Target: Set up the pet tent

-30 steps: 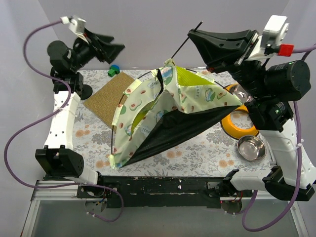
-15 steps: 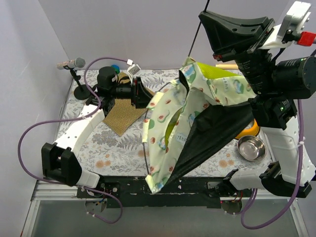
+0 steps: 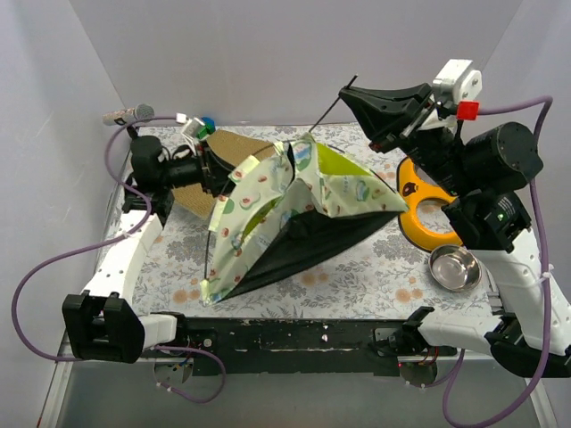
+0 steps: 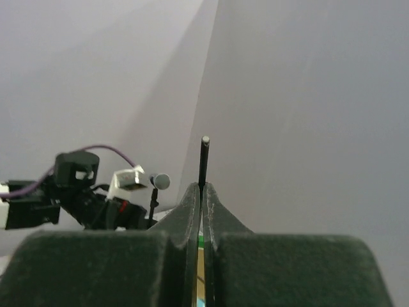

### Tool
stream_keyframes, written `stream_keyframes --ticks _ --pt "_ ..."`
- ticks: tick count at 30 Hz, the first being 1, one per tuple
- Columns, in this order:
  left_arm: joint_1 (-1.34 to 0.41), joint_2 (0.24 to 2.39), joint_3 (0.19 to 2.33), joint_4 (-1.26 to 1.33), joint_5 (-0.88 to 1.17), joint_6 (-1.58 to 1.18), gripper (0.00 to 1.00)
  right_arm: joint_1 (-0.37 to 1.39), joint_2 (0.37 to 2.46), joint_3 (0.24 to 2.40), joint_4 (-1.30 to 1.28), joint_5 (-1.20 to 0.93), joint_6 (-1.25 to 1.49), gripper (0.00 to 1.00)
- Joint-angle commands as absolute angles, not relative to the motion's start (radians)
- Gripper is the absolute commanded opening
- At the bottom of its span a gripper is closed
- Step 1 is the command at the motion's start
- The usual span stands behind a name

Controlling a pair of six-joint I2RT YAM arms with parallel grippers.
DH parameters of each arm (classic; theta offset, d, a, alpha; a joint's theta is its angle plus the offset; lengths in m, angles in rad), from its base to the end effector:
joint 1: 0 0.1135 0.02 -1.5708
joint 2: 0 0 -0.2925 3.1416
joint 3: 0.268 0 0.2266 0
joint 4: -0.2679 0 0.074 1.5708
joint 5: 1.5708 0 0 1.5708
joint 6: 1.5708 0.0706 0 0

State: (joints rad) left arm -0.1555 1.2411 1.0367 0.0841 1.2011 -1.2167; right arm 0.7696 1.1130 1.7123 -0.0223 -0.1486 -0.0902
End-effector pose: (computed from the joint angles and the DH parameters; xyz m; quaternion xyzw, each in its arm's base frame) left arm 0.2370 -0.1038 0.3927 0.0109 0.7222 -0.6739 0.1556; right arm 0.1061 0.1173 0.6272 -0.2574 0.4049 0.3255 0.8148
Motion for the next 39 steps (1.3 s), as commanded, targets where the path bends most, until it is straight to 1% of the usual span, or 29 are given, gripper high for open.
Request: stream_keyframes --ticks 1,5,7,10,12,13,15,17,20,22,24,27,31,32,34,35,36,37,38,39 --pt "-0.08 1.195 1.176 -0.045 1.178 -0.985 0.73 0.769 1.149 1.854 -0.077 -0.138 -0.228 0.01" --pt "-0.08 1.224 1.226 -0.13 1.256 -0.907 0.7 0.762 1.193 2.005 -0.132 -0.13 -0.245 0.01" --pt "-0.08 1.207 1.216 -0.132 1.273 -0.876 0.72 0.761 1.189 2.017 -0.13 -0.141 -0.253 0.01" --pt "-0.08 1.171 1.219 -0.052 1.223 -0.914 0.77 0.761 1.184 2.026 -0.115 -0.141 -0.271 0.01" --pt "-0.08 1.16 1.259 -0.014 1.187 -0.919 0.89 0.759 1.172 2.007 -0.085 -0.152 -0.294 0.01" --pt "-0.08 1.163 1.29 -0.006 1.177 -0.917 0.91 0.759 1.16 1.984 -0.063 -0.162 -0.31 0.01" --pt "-0.08 1.176 1.357 -0.006 1.175 -0.899 0.93 0.759 1.141 1.956 -0.034 -0.208 -0.321 0.01" --pt "-0.08 1.201 1.44 0.072 1.186 -0.938 0.93 0.759 1.134 1.96 -0.058 -0.276 -0.316 0.01" --pt "-0.118 1.253 1.589 0.24 1.22 -1.04 0.87 0.759 1.115 1.918 -0.121 -0.409 -0.339 0.01" --pt "-0.213 1.285 1.673 0.279 1.198 -1.02 0.83 0.758 1.077 1.837 -0.111 -0.452 -0.354 0.01" --pt "-0.317 1.318 1.739 0.278 1.177 -0.936 0.8 0.759 1.058 1.78 -0.083 -0.469 -0.357 0.01" --pt "-0.455 1.38 1.825 0.279 1.132 -0.826 0.74 0.761 1.069 1.786 -0.08 -0.473 -0.368 0.01" --pt "-0.586 1.491 1.968 0.272 1.114 -0.767 0.7 0.759 1.083 1.789 -0.069 -0.439 -0.376 0.01" --pt "-0.607 1.511 1.983 0.25 1.106 -0.761 0.66 0.759 1.08 1.78 -0.057 -0.437 -0.376 0.01" --pt "-0.633 1.516 1.961 0.229 1.059 -0.779 0.62 0.759 1.077 1.778 -0.055 -0.411 -0.386 0.01" --pt "-0.634 1.503 1.936 0.233 1.025 -0.826 0.61 0.759 1.081 1.782 -0.063 -0.376 -0.402 0.01" --pt "-0.634 1.485 1.893 0.232 0.982 -0.871 0.62 0.759 1.081 1.79 -0.063 -0.318 -0.402 0.01" --pt "-0.634 1.447 1.849 0.215 0.924 -0.888 0.64 0.759 1.081 1.795 -0.055 -0.26 -0.405 0.01" --pt "-0.632 1.407 1.782 0.195 0.867 -0.876 0.68 0.759 1.084 1.802 -0.054 -0.215 -0.423 0.01" --pt "-0.627 1.355 1.708 0.181 0.821 -0.867 0.68 0.759 1.085 1.807 -0.057 -0.189 -0.439 0.01"
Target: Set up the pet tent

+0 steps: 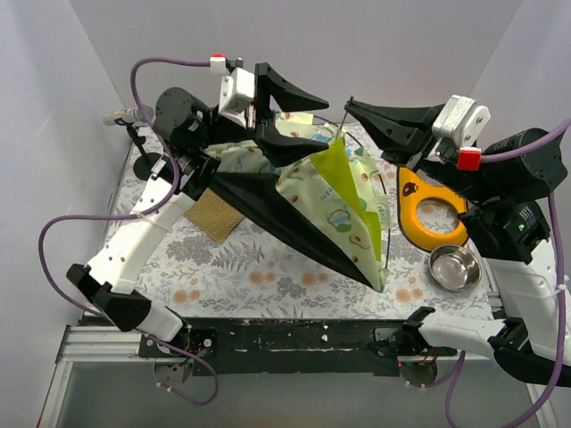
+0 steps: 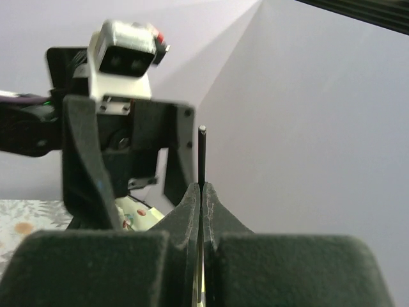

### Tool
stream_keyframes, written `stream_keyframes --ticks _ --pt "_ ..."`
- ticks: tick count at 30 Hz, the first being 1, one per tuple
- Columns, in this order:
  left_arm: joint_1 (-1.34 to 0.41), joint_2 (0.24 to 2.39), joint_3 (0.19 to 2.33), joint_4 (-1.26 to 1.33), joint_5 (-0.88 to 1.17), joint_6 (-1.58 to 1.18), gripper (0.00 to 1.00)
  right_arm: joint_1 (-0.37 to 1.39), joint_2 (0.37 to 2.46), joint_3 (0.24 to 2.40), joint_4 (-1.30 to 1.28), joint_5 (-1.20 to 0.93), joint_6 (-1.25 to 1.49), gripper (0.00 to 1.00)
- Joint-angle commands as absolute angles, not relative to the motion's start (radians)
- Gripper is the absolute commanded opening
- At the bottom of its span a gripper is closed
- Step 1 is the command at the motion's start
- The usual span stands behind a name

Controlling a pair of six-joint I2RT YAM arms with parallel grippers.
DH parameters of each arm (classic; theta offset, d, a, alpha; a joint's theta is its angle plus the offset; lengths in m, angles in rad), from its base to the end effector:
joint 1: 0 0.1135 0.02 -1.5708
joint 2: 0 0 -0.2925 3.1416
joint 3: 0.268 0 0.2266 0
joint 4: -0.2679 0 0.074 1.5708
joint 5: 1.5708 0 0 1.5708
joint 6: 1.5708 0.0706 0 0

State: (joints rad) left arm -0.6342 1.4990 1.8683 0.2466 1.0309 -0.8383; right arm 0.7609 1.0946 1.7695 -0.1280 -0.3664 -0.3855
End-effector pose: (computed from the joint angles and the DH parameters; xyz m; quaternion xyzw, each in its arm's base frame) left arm 0.1825 -0.2095 0.6038 0.3948 0.4423 -0.6868 0.4205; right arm 0.0829 0.1138 0.6296 -0.3946 0.3185 0.2476 0.8255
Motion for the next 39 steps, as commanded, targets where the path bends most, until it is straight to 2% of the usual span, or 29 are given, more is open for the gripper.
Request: stream_keyframes --ticks 1,6,12,15,20,27,35,39 --pt "-0.621 1.304 1.65 0.167 0.781 -0.871 0.68 0.759 1.086 1.81 -0.057 -0.16 -0.443 0.01" --pt "-0.614 1.126 1.397 0.072 0.775 -0.906 0.77 0.761 1.085 1.781 -0.051 -0.071 -0.445 0.01" --pt "-0.62 1.133 1.21 0.29 0.648 -0.959 0.76 0.779 1.126 1.762 0.02 0.042 -0.434 0.01" --pt "-0.644 1.204 1.181 0.424 0.637 -0.98 0.72 0.805 1.16 1.793 0.035 0.119 -0.455 0.01" --pt "-0.702 1.241 1.143 0.521 0.606 -1.005 0.71 0.837 1.186 1.798 0.072 0.186 -0.509 0.01" --pt "-0.759 1.226 1.092 0.529 0.517 -1.002 0.73 0.87 1.193 1.761 0.123 0.215 -0.555 0.01" --pt "-0.761 1.261 1.114 0.529 0.422 -1.0 0.7 0.917 1.201 1.738 0.164 0.262 -0.627 0.01" --pt "-0.761 1.281 1.146 0.506 0.373 -1.012 0.56 0.962 1.212 1.746 0.173 0.308 -0.713 0.01"
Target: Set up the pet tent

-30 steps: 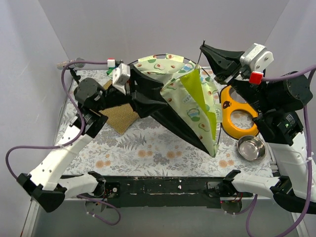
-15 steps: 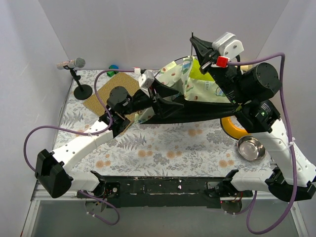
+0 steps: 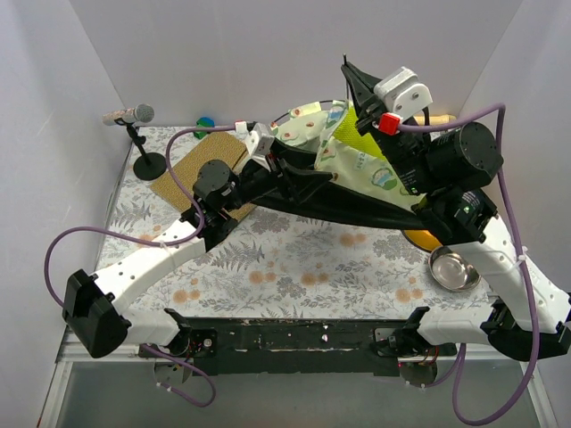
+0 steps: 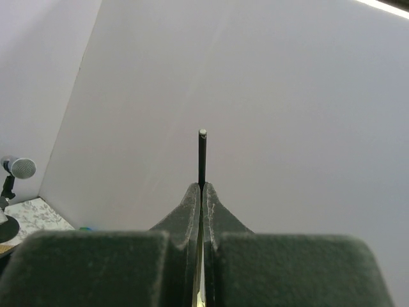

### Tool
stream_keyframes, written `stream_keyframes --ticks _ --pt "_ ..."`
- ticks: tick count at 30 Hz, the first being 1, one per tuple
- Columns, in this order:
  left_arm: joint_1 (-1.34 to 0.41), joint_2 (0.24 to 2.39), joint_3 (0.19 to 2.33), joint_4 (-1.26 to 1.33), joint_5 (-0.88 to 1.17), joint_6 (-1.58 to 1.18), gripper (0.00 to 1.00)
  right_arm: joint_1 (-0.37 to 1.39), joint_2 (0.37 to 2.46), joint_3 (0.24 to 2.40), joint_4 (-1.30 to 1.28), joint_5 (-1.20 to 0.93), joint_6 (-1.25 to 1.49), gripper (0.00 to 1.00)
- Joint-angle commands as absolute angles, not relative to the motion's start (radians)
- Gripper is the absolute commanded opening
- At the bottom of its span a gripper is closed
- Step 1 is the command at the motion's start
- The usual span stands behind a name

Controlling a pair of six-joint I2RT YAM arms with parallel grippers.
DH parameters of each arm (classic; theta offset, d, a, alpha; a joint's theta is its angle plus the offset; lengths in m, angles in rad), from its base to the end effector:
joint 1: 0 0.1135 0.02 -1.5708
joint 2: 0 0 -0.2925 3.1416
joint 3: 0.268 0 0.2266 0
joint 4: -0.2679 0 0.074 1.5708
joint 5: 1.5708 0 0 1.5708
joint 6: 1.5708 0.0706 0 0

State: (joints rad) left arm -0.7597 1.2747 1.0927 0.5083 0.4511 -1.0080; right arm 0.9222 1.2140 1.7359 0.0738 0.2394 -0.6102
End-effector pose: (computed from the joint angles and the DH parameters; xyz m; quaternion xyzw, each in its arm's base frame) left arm 0.1896 -0.2225 0.4568 0.1100 0.5862 -0.6950 0.4015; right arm 0.1314 0.1456 0.6285 -0.2465 0.4083 0.0810 0.8752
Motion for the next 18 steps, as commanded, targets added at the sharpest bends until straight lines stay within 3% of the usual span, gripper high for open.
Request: stream_keyframes --ticks 1,4,6,12,15,18 --pt "-0.761 1.278 1.149 0.503 0.361 -1.0 0.48 0.977 1.218 1.749 0.169 0.327 -0.742 0.01" --pt "-0.672 1.256 1.163 0.483 0.417 -1.034 0.08 1.002 1.197 1.738 0.134 0.318 -0.833 0.01" --pt "-0.541 1.247 1.175 0.494 0.613 -1.136 0.0 1.014 1.164 1.735 0.091 0.286 -0.874 0.01" --pt "-0.276 1.295 1.293 0.5 1.066 -1.299 0.0 1.02 1.091 1.741 -0.055 -0.025 -0.925 0.01" --pt "-0.21 1.322 1.315 0.525 1.143 -1.419 0.0 1.023 1.126 1.819 -0.136 -0.155 -0.898 0.01" --pt "-0.18 1.301 1.31 0.387 1.106 -1.349 0.0 1.023 1.19 1.887 -0.199 -0.163 -0.891 0.01"
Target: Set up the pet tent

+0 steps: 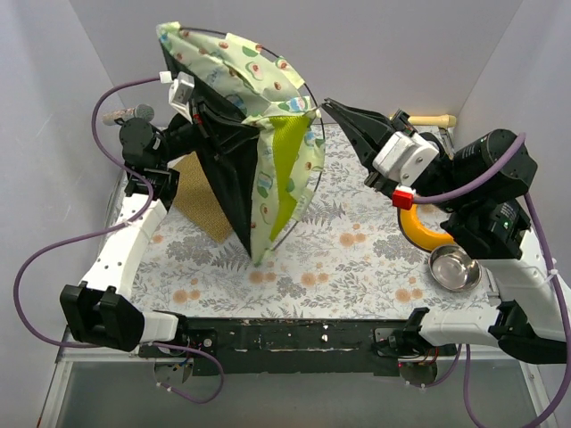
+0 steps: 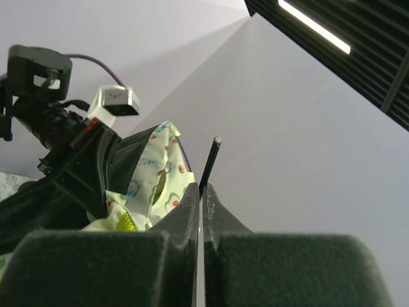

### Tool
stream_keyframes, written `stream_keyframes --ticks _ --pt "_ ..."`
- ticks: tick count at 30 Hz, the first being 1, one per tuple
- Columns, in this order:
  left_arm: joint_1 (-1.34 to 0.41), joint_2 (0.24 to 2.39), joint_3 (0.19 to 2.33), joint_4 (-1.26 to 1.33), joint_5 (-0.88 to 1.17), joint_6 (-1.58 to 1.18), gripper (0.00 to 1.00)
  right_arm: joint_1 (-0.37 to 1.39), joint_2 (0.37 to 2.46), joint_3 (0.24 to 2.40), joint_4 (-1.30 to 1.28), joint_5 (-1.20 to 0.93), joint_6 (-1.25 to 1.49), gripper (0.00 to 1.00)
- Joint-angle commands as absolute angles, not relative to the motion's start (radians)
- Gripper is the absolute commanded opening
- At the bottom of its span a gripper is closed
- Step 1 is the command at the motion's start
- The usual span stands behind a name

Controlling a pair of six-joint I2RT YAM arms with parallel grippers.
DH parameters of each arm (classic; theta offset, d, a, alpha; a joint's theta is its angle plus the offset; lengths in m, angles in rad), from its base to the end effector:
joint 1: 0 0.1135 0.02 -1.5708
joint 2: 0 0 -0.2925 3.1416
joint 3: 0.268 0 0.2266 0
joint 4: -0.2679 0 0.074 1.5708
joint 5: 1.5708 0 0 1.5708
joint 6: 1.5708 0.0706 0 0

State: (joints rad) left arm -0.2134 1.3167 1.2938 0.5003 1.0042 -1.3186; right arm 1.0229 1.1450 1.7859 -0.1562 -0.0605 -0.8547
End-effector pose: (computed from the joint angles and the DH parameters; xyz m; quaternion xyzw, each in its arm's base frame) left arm 0.2470 -0.1145 0.5030 0.1108 0.6036 -0.6994 0.3662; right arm 0.0830 0.1442 0.6260 -0.4320 0.2842 0.0875 0.8514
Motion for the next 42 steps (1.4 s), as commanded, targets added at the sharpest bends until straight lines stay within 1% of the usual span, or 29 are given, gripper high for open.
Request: stream_keyframes --ticks 1,2,5,8,11,13,18,22,25,28,30,32,35,38,40,42 --pt "-0.161 1.293 1.302 0.341 1.079 -1.327 0.0 1.025 1.206 1.885 -0.199 -0.163 -0.897 0.01" --pt "-0.14 1.292 1.295 0.312 1.069 -1.336 0.0 1.023 1.225 1.893 -0.218 -0.17 -0.902 0.01" --pt "-0.084 1.307 1.249 0.454 1.127 -1.517 0.0 1.023 1.264 1.908 -0.172 -0.16 -0.842 0.01" --pt "-0.086 1.29 1.241 0.468 1.115 -1.489 0.0 1.023 1.284 1.919 -0.095 -0.137 -0.842 0.01" --pt "-0.093 1.339 1.253 0.52 1.143 -1.601 0.0 1.044 1.324 2.025 -0.066 -0.103 -0.842 0.01" --pt "-0.123 1.359 1.259 0.583 1.161 -1.6 0.0 1.078 1.351 2.078 -0.066 -0.071 -0.868 0.01" --pt "-0.143 1.404 1.39 0.632 1.239 -1.623 0.0 1.133 1.332 2.077 -0.031 -0.14 -0.905 0.01" --pt "-0.147 1.385 1.486 0.632 1.262 -1.606 0.0 1.206 1.341 2.089 0.041 -0.115 -0.997 0.01" --pt "-0.189 1.39 1.517 0.598 1.261 -1.588 0.0 1.256 1.35 2.105 0.058 -0.074 -1.061 0.01" --pt "-0.216 1.416 1.459 0.578 1.224 -1.626 0.0 1.282 1.332 2.034 0.064 -0.005 -1.136 0.01" --pt "-0.216 1.456 1.41 0.642 1.241 -1.698 0.0 1.321 1.319 1.987 0.098 0.127 -1.205 0.01" --pt "-0.218 1.48 1.365 0.705 1.233 -1.756 0.0 1.368 1.339 1.993 0.086 0.239 -1.288 0.01" --pt "-0.222 1.491 1.322 0.735 1.215 -1.749 0.0 1.416 1.362 1.965 0.043 0.414 -1.379 0.01" --pt "-0.21 1.468 1.293 0.629 1.21 -1.637 0.0 1.417 1.348 1.873 0.012 0.501 -1.376 0.01" --pt "-0.209 1.418 1.27 0.476 1.189 -1.483 0.0 1.416 1.33 1.795 -0.046 0.549 -1.358 0.01" --pt "-0.209 1.372 1.238 0.393 1.187 -1.373 0.0 1.416 1.322 1.725 -0.087 0.603 -1.327 0.01"
